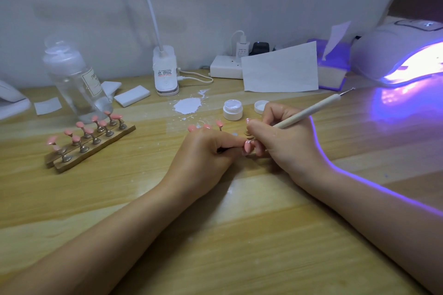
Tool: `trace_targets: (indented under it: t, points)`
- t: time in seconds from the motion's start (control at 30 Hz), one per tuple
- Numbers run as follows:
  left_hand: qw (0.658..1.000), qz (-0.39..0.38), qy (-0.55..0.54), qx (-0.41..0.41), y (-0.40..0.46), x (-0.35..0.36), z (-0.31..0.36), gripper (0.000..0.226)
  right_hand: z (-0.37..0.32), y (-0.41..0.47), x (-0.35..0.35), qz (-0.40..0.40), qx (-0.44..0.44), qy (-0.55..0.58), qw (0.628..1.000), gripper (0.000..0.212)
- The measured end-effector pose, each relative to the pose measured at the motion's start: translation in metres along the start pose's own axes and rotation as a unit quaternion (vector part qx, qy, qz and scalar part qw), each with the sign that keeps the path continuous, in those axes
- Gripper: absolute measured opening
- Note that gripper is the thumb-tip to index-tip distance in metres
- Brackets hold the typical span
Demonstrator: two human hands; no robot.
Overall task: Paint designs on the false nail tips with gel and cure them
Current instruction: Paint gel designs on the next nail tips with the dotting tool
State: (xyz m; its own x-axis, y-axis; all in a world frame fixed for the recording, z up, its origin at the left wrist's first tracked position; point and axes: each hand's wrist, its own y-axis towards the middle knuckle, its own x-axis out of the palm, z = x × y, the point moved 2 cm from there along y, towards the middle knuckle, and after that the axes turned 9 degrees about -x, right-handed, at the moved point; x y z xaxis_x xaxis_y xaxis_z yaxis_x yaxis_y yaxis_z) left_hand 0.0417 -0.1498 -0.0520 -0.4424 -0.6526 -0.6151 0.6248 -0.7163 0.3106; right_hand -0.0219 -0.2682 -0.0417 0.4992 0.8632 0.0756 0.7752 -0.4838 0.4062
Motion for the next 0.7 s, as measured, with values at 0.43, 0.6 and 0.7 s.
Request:
trace_targets:
  t: [0.43,0.6,0.7]
  points:
    - [1.0,0.001,-0.01,-0.001,0.0,0.001,-0.001,0.015,0.0,0.0,-0.002,0.031,-0.012,-0.002,0.999,0.041]
    - [0.999,0.02,-0.025,-0.019,0.0,0.001,-0.001,0.008,-0.003,0.001,-0.009,0.119,-0.05,-0.005,0.992,0.045]
    - [0.999,0.018,-0.031,-0.018,0.0,0.001,0.0,0.008,-0.005,0.003,-0.011,0.148,-0.027,0.004,0.989,0.045]
